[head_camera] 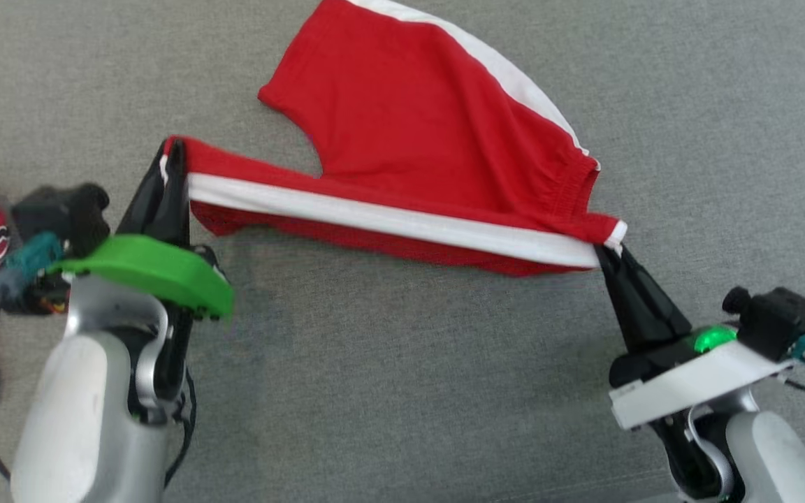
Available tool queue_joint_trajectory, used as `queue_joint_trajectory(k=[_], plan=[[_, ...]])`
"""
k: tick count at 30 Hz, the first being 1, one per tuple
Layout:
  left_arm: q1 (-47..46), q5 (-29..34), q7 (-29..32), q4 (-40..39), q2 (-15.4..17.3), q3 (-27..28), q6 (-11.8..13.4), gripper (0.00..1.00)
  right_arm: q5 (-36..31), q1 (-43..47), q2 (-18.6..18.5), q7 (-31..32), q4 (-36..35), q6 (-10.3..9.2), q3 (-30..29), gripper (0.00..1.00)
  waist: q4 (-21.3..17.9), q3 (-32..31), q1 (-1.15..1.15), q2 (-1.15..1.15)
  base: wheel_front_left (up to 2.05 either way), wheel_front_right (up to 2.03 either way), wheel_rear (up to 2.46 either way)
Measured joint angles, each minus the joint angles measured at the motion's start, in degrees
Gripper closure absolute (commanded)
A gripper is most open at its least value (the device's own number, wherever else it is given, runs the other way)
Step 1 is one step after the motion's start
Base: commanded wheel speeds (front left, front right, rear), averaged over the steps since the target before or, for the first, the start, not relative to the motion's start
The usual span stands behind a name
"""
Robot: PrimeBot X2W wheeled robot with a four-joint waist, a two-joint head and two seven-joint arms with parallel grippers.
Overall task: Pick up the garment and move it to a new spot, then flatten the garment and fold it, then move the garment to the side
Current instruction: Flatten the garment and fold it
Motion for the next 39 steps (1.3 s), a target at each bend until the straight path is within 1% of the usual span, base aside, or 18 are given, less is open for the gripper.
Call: queue_joint_trajectory(k=[6, 9, 16, 21, 22, 23, 24, 27, 31, 32, 34, 37, 39], plan=[[-18.9, 0.4, 6.9, 13.3, 0.6, -2.2, -1.7, 1.00, 4.4, -12.3, 0.6, -0.5, 5.8, -0.01, -1.2, 1.00, -1.5, 5.6, 0.00, 0.00, 0.00, 0.00, 0.00], [-26.7, 1.1, 8.4, 20.4, 0.3, -3.5, -2.3, 1.00, 6.5, -17.5, 0.8, -1.4, 9.1, -0.01, -1.2, 1.00, -2.7, 8.1, 0.00, 0.00, 0.00, 0.00, 0.00], [-40.6, 3.0, 7.2, 36.6, -1.4, -5.1, -2.4, 1.00, 11.0, -26.5, 1.5, -4.1, 16.5, -0.01, 0.8, 1.00, -6.6, 12.3, 0.00, 0.00, 0.00, 0.00, 0.00], [-45.6, 3.0, 5.9, 46.6, -2.2, -5.3, -2.5, 0.99, 13.8, -30.1, 1.8, -6.5, 20.3, -0.03, 4.5, 1.00, -9.3, 14.0, 0.00, 0.00, 0.00, 0.00, 0.00], [-46.5, 3.0, 4.8, 48.0, -2.3, -5.3, -2.8, 0.61, 13.9, -30.5, 1.6, -7.5, 20.7, -0.02, 5.2, 0.88, -9.8, 14.3, 0.00, 0.00, 0.00, 0.00, 0.00], [-47.3, 3.0, 3.2, 49.0, -2.4, -5.4, -2.9, 0.00, 13.9, -30.8, 1.3, -8.2, 21.1, -0.03, 6.1, 0.55, -10.2, 14.6, 0.00, 0.00, 0.00, 0.00, 0.00], [-48.0, 3.0, 1.7, 49.6, -2.5, -5.4, -3.2, 0.00, 13.9, -31.0, 0.9, -9.0, 21.3, -0.03, 6.8, 0.00, -10.5, 14.8, 0.00, 0.00, 0.00, 0.00, 0.00], [-49.2, 2.9, -4.3, 51.2, -3.3, -5.7, -4.3, 0.00, 11.9, -30.9, -1.2, -11.2, 21.5, -0.03, 8.4, 0.00, -10.9, 15.4, 0.00, 0.00, 0.00, 0.00, 0.00], [-49.1, 3.6, -13.4, 51.3, -3.7, -6.4, -4.4, 0.00, 6.5, -28.7, -3.3, -12.2, 19.8, -0.03, 8.2, 0.00, -10.2, 15.2, 0.00, 0.00, 0.00, 0.00, 0.00], [-48.8, 3.9, -16.6, 50.8, -3.7, -6.4, -4.1, 0.00, 4.4, -27.7, -3.5, -12.2, 18.6, -0.03, 7.1, 0.00, -9.9, 14.9, 0.00, 0.00, 0.00, 0.00, 0.00], [-47.6, 4.4, -21.3, 49.8, -3.7, -6.5, -3.4, 0.00, 0.5, -26.0, -3.6, -12.4, 14.9, -0.03, 4.2, 0.00, -9.4, 14.4, 0.00, 0.00, 0.00, 0.00, 0.00], [-43.2, 4.7, -24.4, 46.8, -3.5, -6.1, -2.2, 0.00, -5.9, -21.7, -3.3, -12.5, 9.5, -0.03, -0.2, 0.00, -8.6, 13.4, 0.00, 0.00, 0.00, 0.00, 0.00], [-40.1, 5.0, -25.1, 43.4, -3.2, -5.5, -1.1, 0.00, -8.4, -19.3, -3.0, -12.5, 6.8, -0.03, -2.6, 0.00, -8.0, 12.7, 0.00, 0.00, 0.00, 0.00, 0.00]])
